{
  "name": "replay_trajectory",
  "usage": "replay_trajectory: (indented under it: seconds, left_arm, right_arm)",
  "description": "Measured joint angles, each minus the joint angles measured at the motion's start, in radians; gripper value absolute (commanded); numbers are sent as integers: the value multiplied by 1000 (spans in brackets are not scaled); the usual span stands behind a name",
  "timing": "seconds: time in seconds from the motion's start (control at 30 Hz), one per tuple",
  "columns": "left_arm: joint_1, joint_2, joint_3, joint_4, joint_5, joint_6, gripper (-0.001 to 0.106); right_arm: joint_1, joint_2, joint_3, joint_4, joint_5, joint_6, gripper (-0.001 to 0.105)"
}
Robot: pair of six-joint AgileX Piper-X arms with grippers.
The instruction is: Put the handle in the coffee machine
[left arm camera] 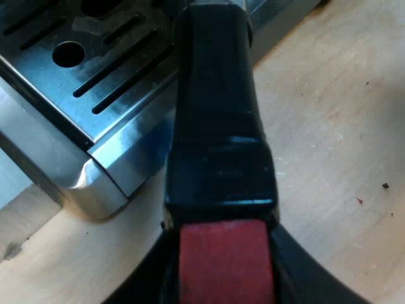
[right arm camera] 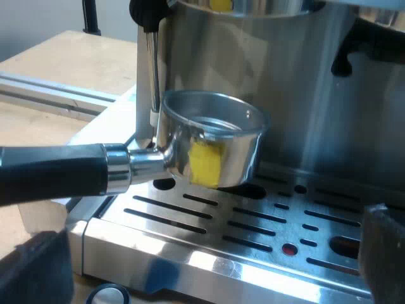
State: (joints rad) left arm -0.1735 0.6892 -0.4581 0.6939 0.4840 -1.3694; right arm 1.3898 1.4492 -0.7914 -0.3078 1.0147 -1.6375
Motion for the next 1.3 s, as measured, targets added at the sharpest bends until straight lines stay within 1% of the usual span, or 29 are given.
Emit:
replay_trajectory:
  seconds: [0.23, 0.63, 1.03, 1.2, 1.3]
  left_arm:
    - [0, 0, 0, 0, 0, 0, 0]
    - [0, 0, 0, 0, 0, 0, 0]
    - [0, 0, 0, 0, 0, 0, 0]
    - [0, 0, 0, 0, 0, 0, 0]
    - [0, 0, 0, 0, 0, 0, 0]
  right_arm:
    - [0, 0, 0, -3, 0, 0, 93]
    - [0, 0, 0, -123, 0, 4, 93]
    - [0, 0, 0, -151, 0, 4, 93]
    - [0, 0, 0, -169, 0, -25, 93]
    - [0, 0, 0, -169, 0, -26, 93]
